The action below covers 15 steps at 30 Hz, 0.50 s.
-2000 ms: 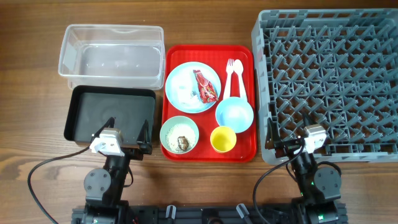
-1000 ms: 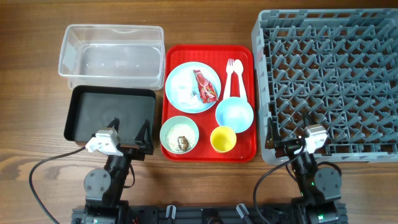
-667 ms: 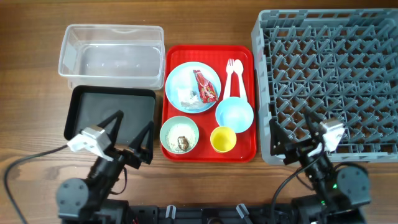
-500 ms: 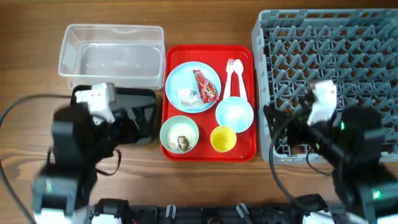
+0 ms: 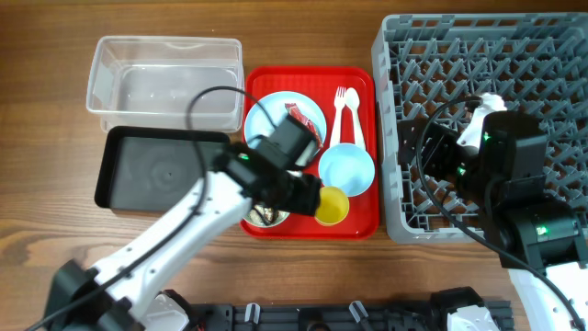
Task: Sort waste into correct bins and load items into the dishwasher rack
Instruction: 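Grasp the yellow cup with the left gripper and lift it toward the right gripper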
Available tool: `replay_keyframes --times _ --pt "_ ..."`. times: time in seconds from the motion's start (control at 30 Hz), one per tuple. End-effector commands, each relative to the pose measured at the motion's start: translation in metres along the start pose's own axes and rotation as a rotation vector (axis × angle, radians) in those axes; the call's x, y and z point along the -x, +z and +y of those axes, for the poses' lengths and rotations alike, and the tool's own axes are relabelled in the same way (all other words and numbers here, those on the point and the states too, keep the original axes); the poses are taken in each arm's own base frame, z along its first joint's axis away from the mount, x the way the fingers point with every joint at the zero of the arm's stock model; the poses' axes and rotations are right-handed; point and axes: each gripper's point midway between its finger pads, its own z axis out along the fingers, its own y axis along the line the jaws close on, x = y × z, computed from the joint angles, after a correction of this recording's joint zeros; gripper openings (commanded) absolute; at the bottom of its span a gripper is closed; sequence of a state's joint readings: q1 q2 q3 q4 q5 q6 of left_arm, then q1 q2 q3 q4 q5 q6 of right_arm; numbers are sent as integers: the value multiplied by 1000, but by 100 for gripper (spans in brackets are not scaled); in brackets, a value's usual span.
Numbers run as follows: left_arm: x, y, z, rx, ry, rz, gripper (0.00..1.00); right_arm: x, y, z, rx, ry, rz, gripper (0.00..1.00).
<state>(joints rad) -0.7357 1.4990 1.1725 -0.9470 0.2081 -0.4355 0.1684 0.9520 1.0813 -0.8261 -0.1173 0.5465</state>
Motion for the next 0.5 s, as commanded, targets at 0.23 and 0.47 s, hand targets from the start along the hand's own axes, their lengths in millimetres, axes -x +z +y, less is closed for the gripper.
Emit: replay_keyframes --times 0.23,0.47 --pt "17 76 5 138 11 19 8 5 -3 6 20 29 -8 100" --pt "21 -7 -1 -54 -110 23 4 1 -4 17 82 -70 14 100"
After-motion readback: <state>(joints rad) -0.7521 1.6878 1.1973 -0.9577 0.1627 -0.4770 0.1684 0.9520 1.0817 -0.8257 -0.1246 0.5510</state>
